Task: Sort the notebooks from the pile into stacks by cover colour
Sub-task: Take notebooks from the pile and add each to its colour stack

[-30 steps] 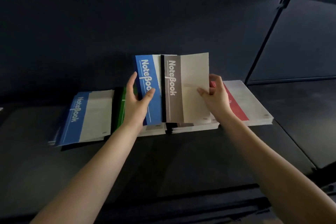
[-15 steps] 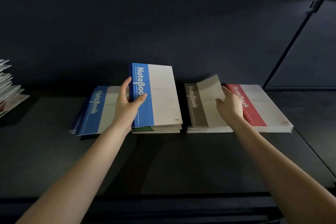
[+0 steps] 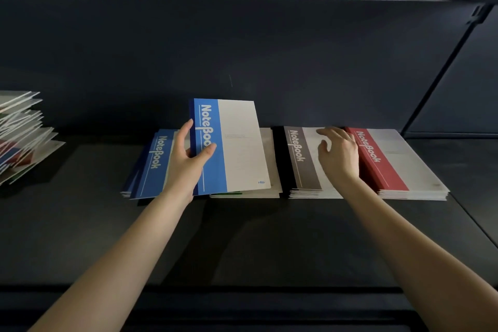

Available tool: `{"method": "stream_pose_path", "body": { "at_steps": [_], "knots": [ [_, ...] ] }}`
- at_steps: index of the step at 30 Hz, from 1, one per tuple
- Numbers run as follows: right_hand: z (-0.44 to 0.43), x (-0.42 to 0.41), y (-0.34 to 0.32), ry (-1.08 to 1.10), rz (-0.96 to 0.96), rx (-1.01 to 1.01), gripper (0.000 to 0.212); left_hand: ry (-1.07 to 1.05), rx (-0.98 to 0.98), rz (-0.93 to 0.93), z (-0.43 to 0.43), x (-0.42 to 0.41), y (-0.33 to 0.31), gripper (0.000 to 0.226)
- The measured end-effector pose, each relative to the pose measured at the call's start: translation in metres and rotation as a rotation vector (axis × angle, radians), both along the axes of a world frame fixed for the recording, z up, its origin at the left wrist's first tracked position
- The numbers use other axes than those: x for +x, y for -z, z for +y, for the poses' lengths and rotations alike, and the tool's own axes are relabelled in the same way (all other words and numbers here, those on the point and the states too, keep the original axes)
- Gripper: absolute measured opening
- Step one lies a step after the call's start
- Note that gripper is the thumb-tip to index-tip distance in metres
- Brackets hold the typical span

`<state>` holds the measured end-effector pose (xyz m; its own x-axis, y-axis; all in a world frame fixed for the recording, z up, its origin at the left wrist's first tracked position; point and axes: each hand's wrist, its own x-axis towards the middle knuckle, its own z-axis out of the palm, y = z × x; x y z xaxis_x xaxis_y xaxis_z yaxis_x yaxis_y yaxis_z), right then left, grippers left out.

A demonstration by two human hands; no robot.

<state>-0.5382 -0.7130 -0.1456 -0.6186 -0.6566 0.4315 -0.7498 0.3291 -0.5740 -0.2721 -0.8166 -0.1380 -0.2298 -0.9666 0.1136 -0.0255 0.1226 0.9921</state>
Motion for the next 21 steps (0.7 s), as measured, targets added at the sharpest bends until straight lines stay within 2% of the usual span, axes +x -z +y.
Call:
{"method": "stream_pose_path", "body": {
  "at_steps": [3, 8, 12, 14, 18, 21],
  "knots": [
    [-0.012, 0.036, -0.018, -0.139, -0.108, -0.099, 0.031, -0.015, -0.001, 0.004, -0.002, 0.009, -0.005, 0.058],
    [-0.045, 0.107, -0.034, -0.443, -0.660, 0.007, 0.062, -0.023, -0.037, 0.024, -0.006, 0.028, -0.017, 0.060],
    [-0.062, 0.143, -0.028, -0.480, -0.864, -0.039, 0.065, -0.054, -0.004, 0.031, -0.019, 0.058, -0.016, 0.062],
    [-0.070, 0.158, -0.024, -0.501, -0.838, -0.056, 0.060, -0.084, 0.032, 0.017, -0.024, 0.072, -0.014, 0.064],
    [-0.087, 0.181, -0.016, -0.495, -0.557, -0.032, 0.046, -0.133, 0.087, 0.045, -0.037, 0.099, -0.003, 0.064],
    [-0.099, 0.193, -0.009, -0.461, -0.379, 0.036, 0.037, -0.138, 0.071, -0.081, -0.046, 0.118, 0.004, 0.058]
  ]
}}
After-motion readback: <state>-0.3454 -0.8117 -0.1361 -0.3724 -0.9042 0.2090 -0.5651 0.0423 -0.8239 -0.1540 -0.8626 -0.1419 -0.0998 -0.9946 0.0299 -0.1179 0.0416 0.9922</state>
